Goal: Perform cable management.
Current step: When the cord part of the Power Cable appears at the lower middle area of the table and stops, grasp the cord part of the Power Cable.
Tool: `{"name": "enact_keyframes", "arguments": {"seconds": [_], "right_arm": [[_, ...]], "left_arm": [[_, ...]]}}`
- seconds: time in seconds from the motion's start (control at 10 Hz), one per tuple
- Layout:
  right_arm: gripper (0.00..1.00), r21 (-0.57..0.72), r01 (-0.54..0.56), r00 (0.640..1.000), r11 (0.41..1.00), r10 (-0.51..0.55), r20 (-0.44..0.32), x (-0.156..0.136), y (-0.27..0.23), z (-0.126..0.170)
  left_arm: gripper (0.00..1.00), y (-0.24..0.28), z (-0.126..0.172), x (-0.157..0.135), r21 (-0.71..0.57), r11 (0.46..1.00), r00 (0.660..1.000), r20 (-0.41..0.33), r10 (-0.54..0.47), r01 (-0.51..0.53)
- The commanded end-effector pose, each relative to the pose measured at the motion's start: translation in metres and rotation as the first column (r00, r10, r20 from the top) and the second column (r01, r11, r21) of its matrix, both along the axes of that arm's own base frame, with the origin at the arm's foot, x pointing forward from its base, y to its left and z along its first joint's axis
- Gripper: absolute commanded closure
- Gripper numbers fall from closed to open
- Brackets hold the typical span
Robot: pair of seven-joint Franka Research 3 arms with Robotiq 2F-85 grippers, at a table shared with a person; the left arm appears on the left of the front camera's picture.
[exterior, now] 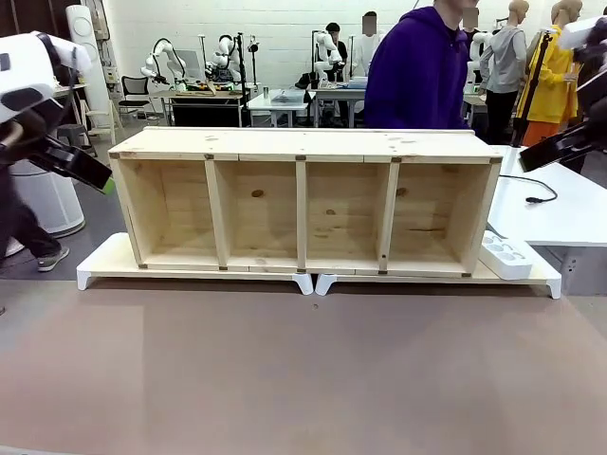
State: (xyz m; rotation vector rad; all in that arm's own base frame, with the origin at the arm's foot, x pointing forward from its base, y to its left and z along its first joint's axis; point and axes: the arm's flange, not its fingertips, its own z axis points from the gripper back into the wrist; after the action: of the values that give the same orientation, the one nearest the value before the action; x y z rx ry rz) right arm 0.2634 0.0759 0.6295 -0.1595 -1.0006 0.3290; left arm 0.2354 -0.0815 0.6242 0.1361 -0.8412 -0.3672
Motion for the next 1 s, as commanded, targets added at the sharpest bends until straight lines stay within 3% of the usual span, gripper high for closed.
{"name": "enact_keyframes", "arguments": {"seconds": [0.0, 0.1, 0.2, 0.9], "right_arm": [[0.00, 0.007, 0.067, 0.998, 0.998, -0.067, 0.006, -0.068, -0.025, -0.109], [0.00, 0.006, 0.058, 0.998, 0.998, -0.058, -0.022, -0.065, -0.025, -0.113], [0.00, 0.003, 0.026, 1.000, 1.000, -0.026, 0.005, -0.012, -0.005, 0.006], [0.00, 0.003, 0.026, 1.000, 1.000, -0.026, 0.005, -0.012, -0.005, 0.006]], "left_arm": [[0.00, 0.031, -0.131, -0.058, -0.020, 0.998, 0.998, 0.020, 0.067, -0.067], [0.00, 0.000, 0.000, 0.000, 0.000, 1.000, 1.000, 0.000, 0.000, 0.000], [0.00, 0.000, 0.000, 0.000, 0.000, 1.000, 1.000, 0.000, 0.000, 0.000], [0.00, 0.000, 0.000, 0.000, 0.000, 1.000, 1.000, 0.000, 0.000, 0.000]]}}
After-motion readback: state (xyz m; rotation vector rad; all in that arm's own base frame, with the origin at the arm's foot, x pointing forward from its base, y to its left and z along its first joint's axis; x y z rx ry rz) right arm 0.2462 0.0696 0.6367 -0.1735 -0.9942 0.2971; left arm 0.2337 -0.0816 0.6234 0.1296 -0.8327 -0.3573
